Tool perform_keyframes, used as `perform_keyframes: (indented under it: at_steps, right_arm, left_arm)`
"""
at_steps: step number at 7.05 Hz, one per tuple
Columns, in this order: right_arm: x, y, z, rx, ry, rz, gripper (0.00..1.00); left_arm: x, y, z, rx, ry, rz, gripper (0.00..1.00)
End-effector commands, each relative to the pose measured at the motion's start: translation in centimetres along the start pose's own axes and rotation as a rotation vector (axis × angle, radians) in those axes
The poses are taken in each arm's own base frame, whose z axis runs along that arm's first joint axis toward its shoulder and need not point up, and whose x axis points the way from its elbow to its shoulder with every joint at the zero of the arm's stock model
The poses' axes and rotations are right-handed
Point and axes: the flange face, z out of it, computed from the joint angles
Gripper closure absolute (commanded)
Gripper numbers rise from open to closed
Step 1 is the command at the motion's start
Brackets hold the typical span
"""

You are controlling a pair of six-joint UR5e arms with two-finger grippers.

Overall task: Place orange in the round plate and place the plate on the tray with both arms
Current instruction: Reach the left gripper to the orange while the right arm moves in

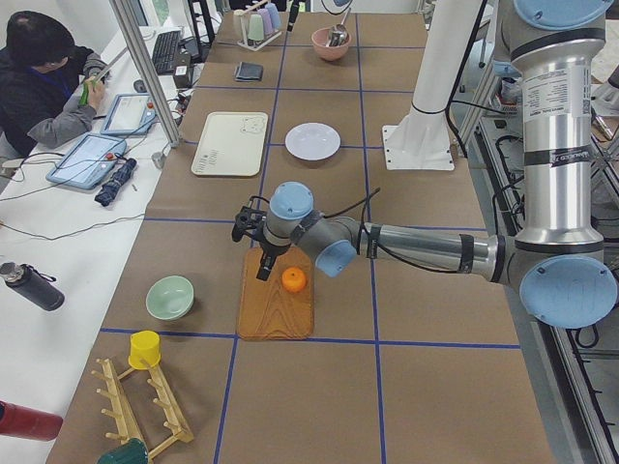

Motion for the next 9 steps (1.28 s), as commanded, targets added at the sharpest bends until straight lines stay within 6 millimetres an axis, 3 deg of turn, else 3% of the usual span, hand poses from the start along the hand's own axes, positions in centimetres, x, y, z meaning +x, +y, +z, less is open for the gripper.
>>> perform_keyframes:
  at_steps: [1, 3, 4, 9]
  right_arm:
    - [-2.6, 2.4, 2.4, 0.011, 0.031, 0.004, 0.0]
    - [-2.7, 2.5, 2.5, 0.007, 0.03, -0.001, 0.0]
    - [-2.7, 2.5, 2.5, 0.01, 0.032, -0.002, 0.0]
    - [-2.7, 2.5, 2.9, 0.014, 0.042, -0.007, 0.0]
  left_arm:
    - [2.2, 2.6, 4.3, -0.044, -0.029, 0.006, 0.02]
    - [2.1, 4.1, 7.6, -0.057, -0.049, 0.051, 0.02]
    - [3.0, 4.7, 8.8, -0.079, -0.047, 0.071, 0.02]
    - [3.5, 6.1, 11.9, -0.126, -0.063, 0.097, 0.03]
